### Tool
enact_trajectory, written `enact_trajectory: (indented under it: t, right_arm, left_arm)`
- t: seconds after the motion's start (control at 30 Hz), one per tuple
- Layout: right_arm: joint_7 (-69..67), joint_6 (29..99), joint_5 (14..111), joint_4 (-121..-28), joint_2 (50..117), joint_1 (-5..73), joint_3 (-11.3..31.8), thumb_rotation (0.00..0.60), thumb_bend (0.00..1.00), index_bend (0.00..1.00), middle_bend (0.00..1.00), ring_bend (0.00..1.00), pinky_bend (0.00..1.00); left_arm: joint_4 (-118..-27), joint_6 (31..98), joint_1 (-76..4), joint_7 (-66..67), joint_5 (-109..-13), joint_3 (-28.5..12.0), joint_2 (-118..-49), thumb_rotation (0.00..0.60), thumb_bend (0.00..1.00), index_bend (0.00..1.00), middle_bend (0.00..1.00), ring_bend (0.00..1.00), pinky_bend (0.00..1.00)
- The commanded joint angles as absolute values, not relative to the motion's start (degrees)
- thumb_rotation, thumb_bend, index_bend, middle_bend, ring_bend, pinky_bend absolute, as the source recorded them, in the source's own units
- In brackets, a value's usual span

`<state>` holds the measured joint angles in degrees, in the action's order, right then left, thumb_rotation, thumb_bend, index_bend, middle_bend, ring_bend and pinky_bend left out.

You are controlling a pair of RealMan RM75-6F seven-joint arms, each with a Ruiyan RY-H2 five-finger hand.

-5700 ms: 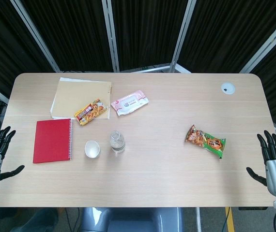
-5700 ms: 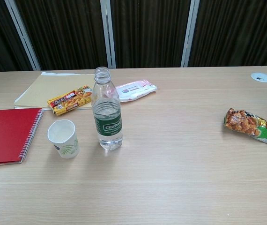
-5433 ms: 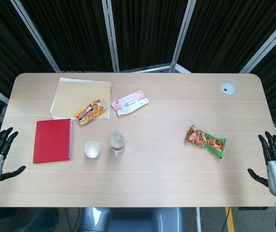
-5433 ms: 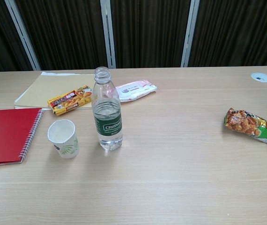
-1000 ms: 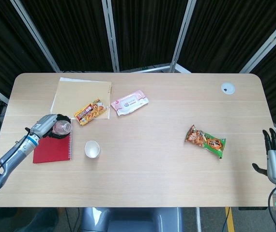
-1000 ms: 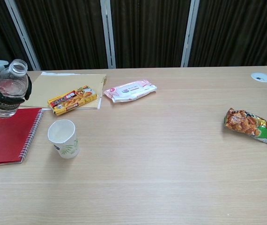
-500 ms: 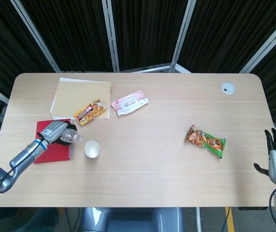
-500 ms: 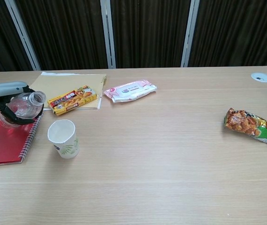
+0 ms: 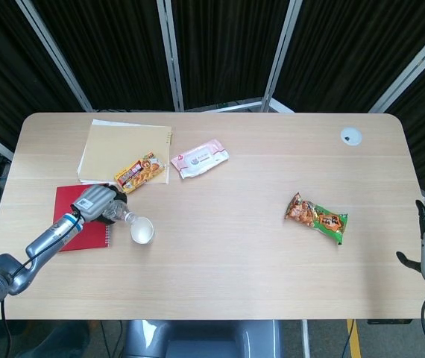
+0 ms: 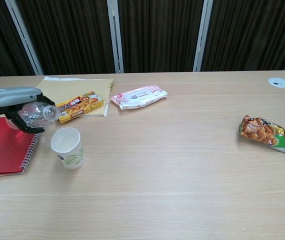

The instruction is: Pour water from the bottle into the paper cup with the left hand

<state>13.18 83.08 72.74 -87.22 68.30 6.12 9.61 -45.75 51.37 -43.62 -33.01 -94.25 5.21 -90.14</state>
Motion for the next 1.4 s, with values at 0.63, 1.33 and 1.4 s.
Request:
enact_trajectory:
  t: [0.63,1.33,1.4]
  right_arm:
    - [13.7,83.0,72.4,-87.7,68.1,6.1,9.6,0.6,0.0,0.0,0.0,0.0,0.0]
    - [14.2,82.7,72.1,-87.8,68.0,6.2,9.5,0.6,0.0,0.0,0.0,0.0,0.0]
    - [14.2,82.7,72.1,-87.8,68.0,6.2,9.5,0.6,0.0,0.0,0.0,0.0,0.0]
  left_arm:
    - [-51.8,50.1,-44.1,-21.2,-91.1,3.6,-86.2,0.6,0.5,0.56,0.51,0.32,0.33]
    - [-54.2,47.9,-44.6,-13.4,-89.3,3.0,-85.5,0.6,0.5,0.55,0.5,0.32,0.33]
    - [-54.3,47.8,-44.7,-12.6,-89.2,2.9,-85.4,0.6,0.5,0.55,0.5,0.32,0.33]
